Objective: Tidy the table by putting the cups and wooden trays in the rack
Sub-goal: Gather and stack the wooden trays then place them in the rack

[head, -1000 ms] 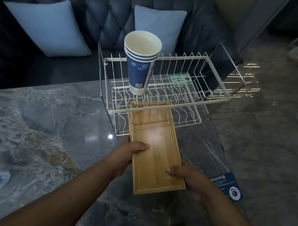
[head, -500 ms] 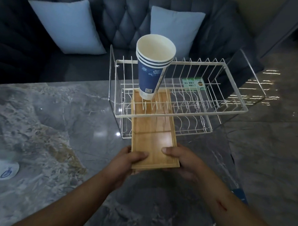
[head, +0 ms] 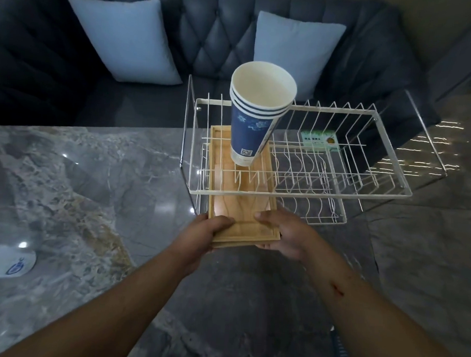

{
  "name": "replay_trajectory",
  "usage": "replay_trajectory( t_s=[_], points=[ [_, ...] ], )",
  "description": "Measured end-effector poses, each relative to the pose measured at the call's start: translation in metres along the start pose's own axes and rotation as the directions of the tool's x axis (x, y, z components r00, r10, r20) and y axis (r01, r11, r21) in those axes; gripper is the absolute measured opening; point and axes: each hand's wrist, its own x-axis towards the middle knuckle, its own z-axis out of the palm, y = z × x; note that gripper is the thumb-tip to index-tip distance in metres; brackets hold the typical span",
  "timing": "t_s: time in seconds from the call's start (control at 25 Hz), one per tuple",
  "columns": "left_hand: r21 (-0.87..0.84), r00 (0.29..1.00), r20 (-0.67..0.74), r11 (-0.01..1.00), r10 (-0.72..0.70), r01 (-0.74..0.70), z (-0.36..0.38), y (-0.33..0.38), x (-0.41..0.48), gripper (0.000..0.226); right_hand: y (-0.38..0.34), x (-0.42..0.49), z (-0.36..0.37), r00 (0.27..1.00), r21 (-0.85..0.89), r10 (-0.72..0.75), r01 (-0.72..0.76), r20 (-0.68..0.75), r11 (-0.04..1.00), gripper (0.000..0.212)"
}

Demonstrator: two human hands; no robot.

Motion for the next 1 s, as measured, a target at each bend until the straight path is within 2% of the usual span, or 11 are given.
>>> replay_trajectory(
  t_s=[0.2,0.28,0.44,0.6,0.8,1.0],
  points=[
    [0.002,0.998,-0.042,0.999,0.054,-0.054,0.002,-0.004,0.009,0.057,-0.012,0.008,-0.004,0.997,-0.071,0.045,-0.049,-0.062,0.996,0.034],
    [0.001,0.996,-0.05,0.997,0.074,-0.074,0.004,-0.005,0.011,0.057,-0.014,0.009,-0.004,0.996,-0.064,0.067,-0.072,-0.065,0.995,0.032],
    [0.056,0.994,-0.06,0.995,0.091,-0.088,0.006,-0.007,0.014,0.054,-0.015,0.008,-0.005,0.993,-0.111,0.093,-0.101,-0.072,0.989,0.041],
    [0.103,0.99,-0.07,0.988,0.119,-0.112,0.004,-0.01,0.017,0.056,-0.013,0.004,-0.006,0.991,-0.215,0.089,-0.11,-0.101,0.97,0.025],
    [0.282,0.983,-0.107,0.953,0.148,-0.112,0.004,-0.01,0.015,0.069,-0.011,0.0,-0.003,0.988,-0.338,-0.004,-0.049,-0.152,0.94,0.021],
    [0.48,0.956,-0.171,0.867,0.237,-0.129,0.004,-0.002,0.006,0.058,-0.006,-0.006,0.006,0.977,-0.426,-0.064,-0.029,-0.203,0.904,0.044]
  ],
)
